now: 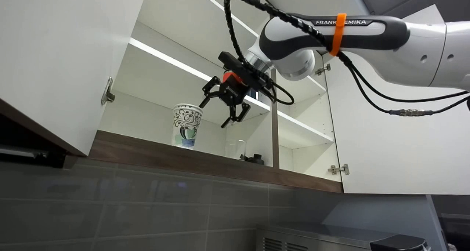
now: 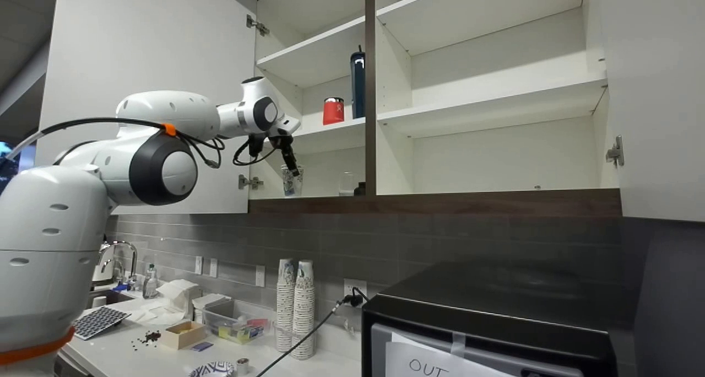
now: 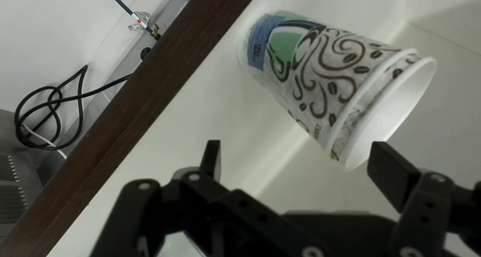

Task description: Stack up the two paper cups on the bottom shelf and place them on the counter top

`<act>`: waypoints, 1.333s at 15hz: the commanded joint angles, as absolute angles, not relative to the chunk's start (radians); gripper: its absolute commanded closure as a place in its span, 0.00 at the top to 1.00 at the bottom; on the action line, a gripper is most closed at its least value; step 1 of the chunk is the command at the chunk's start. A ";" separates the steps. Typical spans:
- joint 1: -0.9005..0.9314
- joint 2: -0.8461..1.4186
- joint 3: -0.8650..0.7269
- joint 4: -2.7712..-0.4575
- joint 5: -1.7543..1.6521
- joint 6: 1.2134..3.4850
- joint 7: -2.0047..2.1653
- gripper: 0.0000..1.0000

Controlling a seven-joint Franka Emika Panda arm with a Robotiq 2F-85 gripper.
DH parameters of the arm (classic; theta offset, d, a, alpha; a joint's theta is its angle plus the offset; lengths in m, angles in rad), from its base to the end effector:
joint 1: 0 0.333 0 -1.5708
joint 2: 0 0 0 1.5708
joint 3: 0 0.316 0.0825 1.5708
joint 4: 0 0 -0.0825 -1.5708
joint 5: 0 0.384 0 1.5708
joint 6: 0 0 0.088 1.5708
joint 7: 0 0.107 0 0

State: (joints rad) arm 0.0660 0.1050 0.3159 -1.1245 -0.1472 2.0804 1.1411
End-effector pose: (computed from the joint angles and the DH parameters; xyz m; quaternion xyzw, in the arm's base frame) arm 0.5522 0.1948 0.8435 -0.8432 0.3380 -0.3402 0.2430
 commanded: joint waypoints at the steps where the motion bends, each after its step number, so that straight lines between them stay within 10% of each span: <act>1: 0.074 0.135 0.317 -1.063 -0.155 2.039 1.174 1.00; 8: 0.091 0.170 0.331 -1.017 -0.154 1.955 1.186 0.96; 9: 0.096 0.177 0.334 -1.007 -0.148 1.939 1.187 0.75; 20: 0.075 0.173 0.339 -0.983 -0.071 1.882 1.133 0.02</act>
State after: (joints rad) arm 0.0993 0.1811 0.3357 -1.0017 -0.1372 1.9338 1.1748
